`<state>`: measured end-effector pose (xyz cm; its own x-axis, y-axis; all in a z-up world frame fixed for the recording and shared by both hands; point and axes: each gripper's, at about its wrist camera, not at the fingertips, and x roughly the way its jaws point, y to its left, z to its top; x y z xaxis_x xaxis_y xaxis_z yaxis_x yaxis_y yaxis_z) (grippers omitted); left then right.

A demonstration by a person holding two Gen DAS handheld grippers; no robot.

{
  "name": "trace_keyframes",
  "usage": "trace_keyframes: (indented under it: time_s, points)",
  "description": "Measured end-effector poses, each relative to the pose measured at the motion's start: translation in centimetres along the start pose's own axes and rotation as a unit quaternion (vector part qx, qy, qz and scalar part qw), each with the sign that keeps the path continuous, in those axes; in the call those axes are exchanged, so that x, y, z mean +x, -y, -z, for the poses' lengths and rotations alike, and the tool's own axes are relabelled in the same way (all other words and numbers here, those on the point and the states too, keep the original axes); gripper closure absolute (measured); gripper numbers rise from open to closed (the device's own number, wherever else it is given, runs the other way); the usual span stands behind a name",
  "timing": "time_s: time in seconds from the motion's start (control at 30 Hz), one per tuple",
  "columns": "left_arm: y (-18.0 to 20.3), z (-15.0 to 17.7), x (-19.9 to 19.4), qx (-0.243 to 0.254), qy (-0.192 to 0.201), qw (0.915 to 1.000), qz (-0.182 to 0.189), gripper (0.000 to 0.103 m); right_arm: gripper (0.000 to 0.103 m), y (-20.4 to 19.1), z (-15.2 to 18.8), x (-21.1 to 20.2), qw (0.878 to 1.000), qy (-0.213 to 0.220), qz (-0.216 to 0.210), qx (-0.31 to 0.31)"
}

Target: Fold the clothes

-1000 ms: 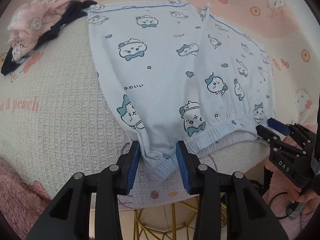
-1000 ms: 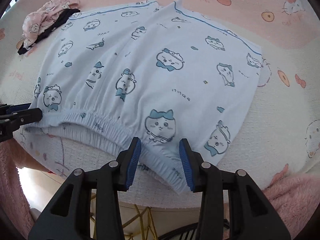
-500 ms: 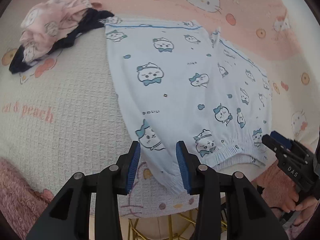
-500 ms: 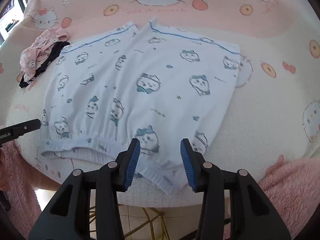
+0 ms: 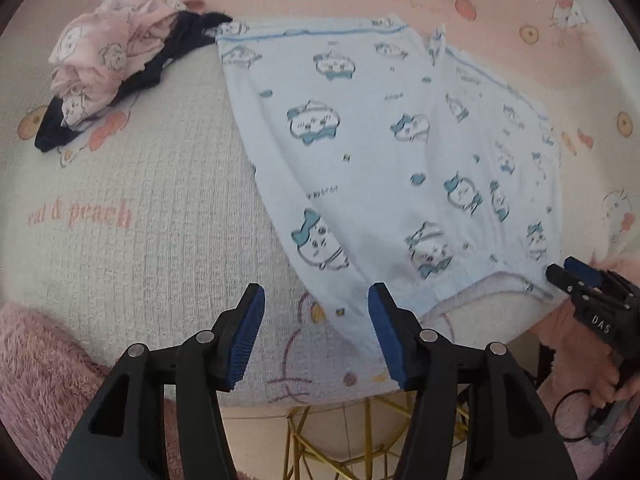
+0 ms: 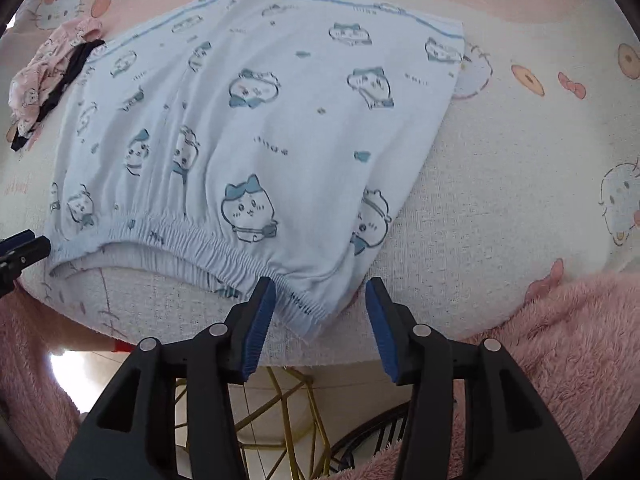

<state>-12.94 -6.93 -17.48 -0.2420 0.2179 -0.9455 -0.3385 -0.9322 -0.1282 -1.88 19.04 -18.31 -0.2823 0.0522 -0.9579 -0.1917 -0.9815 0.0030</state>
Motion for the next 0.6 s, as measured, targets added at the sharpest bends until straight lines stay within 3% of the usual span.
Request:
trace_keyframes:
  time_s: [0.13, 0.23, 0.3, 0.33, 0.37, 0.43, 0.53, 0.6]
  points:
    - [1.7, -2.0, 1.0, 0.026, 0.020, 0.9995, 0.005, 0.047, 0.056, -2.0, -1.3, -1.2, 0.998, 0.062, -0.020, -0.020]
    - [3.9, -2.2, 3.6, 0.055, -0.013, 0.9983, -0.013, 0.047, 0.056, -2.6, -1.9, 1.1, 0.999, 0.025, 0.005, -0.035]
    - [4.2, -1.1, 4.8, 0.085, -0.033, 0.9947, -0.047, 0.047, 0.055, -1.5, -1.4, 2.4, 0.999, -0.015, 0.032, -0.034]
    - [4.4, -0.5, 4.8, 0.103, -0.037, 0.9912, -0.074, 0.041, 0.055, -0.7, -1.1, 2.3, 0.999, -0.023, 0.035, -0.024]
    - [4.6, 0.1, 4.6, 0.123, -0.038, 0.9860, -0.106, 0.027, 0.055, 0.0, -0.9, 2.1, 0.999, -0.032, 0.038, -0.013]
    - [4.5, 0.9, 3.7, 0.124, -0.039, 0.9808, -0.146, 0.023, 0.054, 1.5, -0.4, 1.8, 0.998, -0.046, 0.040, 0.012]
    - [4.2, 1.3, 2.6, 0.097, -0.025, 0.9893, -0.106, 0.023, 0.054, 3.2, 0.0, 0.8, 0.997, -0.038, 0.017, 0.058]
    - [4.0, 1.3, 2.5, 0.088, -0.021, 0.9910, -0.099, 0.023, 0.054, 3.8, -0.1, 0.1, 0.996, -0.017, 0.006, 0.085]
